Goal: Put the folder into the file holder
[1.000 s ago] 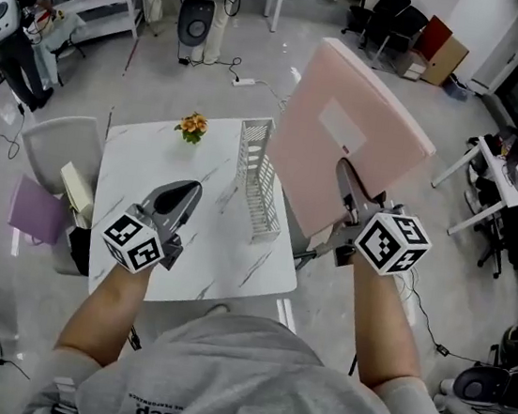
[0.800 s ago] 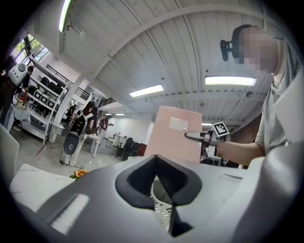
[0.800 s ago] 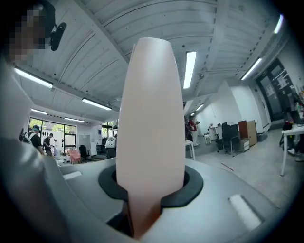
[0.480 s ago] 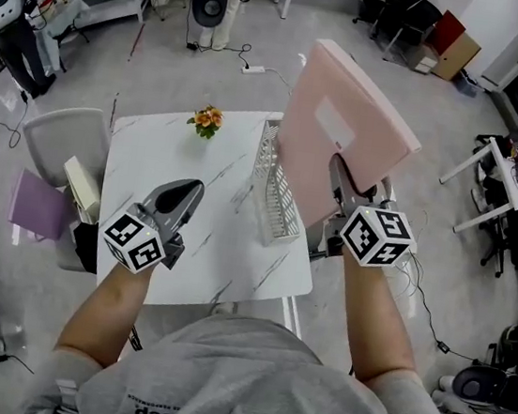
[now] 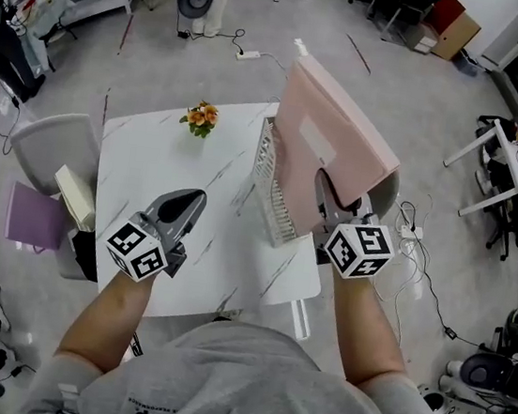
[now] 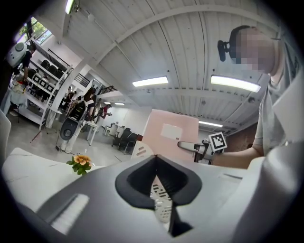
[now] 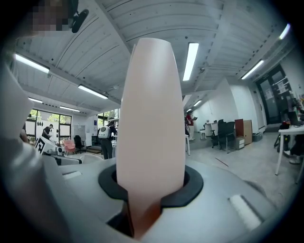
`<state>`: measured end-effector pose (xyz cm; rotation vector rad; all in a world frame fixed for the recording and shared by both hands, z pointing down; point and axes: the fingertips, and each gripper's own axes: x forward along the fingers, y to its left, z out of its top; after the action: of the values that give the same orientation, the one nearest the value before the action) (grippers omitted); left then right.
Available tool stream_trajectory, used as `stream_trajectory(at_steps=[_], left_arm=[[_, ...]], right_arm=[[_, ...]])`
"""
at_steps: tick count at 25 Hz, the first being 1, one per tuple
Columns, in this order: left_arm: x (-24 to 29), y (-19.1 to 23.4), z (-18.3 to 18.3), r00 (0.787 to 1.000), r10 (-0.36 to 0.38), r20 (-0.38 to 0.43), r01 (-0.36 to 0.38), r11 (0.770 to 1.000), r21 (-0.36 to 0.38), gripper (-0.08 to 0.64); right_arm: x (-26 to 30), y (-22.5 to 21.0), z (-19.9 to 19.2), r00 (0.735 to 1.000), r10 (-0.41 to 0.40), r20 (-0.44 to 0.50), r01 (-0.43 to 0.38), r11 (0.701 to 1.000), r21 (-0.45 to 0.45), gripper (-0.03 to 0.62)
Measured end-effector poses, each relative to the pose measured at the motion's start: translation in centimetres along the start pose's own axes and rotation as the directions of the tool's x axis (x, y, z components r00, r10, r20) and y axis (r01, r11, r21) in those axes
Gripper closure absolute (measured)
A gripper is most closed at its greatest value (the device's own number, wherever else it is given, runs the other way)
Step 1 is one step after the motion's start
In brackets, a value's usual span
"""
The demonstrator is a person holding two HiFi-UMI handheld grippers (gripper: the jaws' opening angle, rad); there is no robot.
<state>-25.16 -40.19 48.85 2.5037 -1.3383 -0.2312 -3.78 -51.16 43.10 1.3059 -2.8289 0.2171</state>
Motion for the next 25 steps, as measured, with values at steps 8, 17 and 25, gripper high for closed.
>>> stream_trajectory(at_steps=[8, 17, 25], left_arm=[[2.8, 1.1, -3.0, 0.997, -0.052, -0.056, 0.050, 0.998, -0.035, 0.502], [4.5, 1.4, -5.3, 0.989, -0.089, -0.116, 0.083, 0.995, -0.063, 0.502], [4.8, 1.6, -6.7, 0.983, -0.098, -0.155, 0.086, 0.993, -0.082, 0.502]], right_arm=[[0.4, -0.5, -4.2, 1.000, 0.011, 0.013, -0.011, 1.000, 0.007, 0.469], [0.6, -1.3, -8.7, 1.000, 0.005, 0.011, -0.005, 0.999, 0.043, 0.468], [1.0, -0.7, -13.9, 0.997, -0.007, -0.071, 0.008, 1.000, 0.009, 0.459]])
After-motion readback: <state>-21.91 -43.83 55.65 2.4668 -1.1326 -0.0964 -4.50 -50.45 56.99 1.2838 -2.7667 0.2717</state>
